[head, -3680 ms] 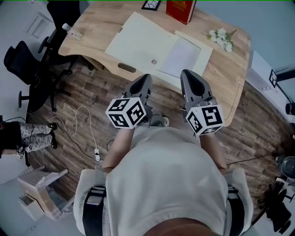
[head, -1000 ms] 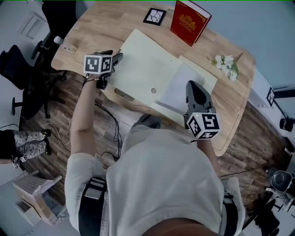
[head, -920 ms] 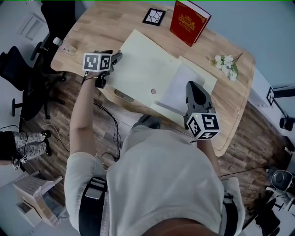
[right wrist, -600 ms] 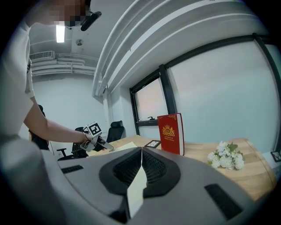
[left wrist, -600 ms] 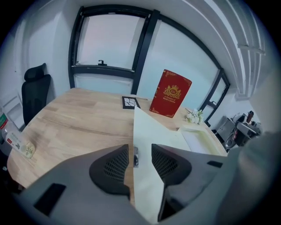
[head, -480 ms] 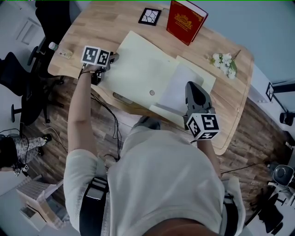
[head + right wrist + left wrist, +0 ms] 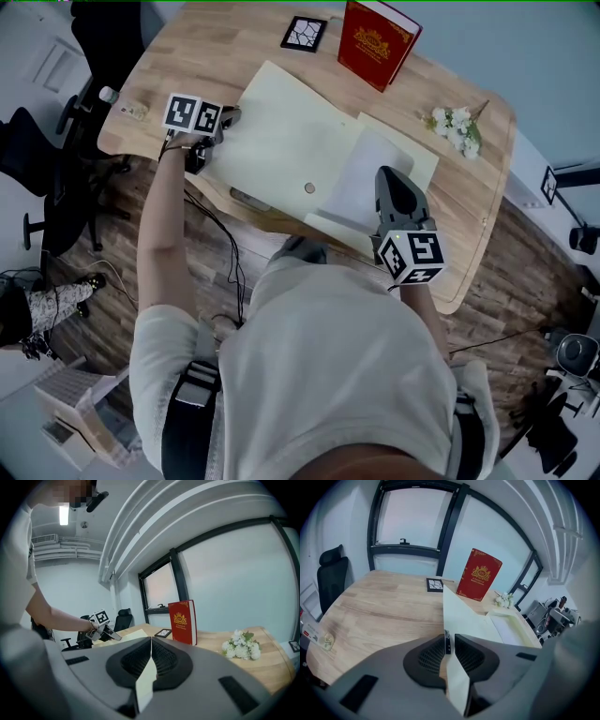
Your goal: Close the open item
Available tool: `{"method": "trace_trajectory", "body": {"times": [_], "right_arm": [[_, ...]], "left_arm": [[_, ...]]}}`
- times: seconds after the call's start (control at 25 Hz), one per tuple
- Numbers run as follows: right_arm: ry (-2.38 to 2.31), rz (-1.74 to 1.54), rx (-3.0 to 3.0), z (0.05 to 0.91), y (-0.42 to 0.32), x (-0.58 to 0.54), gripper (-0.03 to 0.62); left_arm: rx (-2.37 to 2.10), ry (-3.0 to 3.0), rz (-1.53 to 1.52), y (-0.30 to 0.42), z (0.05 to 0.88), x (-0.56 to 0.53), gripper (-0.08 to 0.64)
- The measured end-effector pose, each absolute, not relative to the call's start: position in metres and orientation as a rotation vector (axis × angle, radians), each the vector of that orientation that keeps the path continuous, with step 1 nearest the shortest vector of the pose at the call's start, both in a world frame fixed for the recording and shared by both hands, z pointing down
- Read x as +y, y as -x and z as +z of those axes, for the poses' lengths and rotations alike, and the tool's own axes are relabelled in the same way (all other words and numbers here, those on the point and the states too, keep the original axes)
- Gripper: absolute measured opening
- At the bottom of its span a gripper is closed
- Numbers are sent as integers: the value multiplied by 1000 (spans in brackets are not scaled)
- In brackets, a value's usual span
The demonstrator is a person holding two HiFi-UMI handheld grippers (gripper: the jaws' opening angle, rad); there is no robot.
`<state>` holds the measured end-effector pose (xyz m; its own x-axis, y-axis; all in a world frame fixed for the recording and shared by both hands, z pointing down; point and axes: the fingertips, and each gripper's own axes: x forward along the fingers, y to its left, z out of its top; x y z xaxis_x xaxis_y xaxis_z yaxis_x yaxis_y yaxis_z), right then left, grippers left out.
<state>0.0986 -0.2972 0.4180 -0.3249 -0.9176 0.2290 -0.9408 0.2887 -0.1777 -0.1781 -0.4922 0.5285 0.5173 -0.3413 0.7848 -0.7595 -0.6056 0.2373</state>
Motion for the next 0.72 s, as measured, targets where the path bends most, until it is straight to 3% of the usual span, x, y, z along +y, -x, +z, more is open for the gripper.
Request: {"method": "trace_trajectory", "body": {"times": [0.72], "right_arm": [[-1775, 407, -2487, 408, -95, -272, 20]], "left_arm": [[-722, -2341, 857, 135, 459, -463, 60]]}}
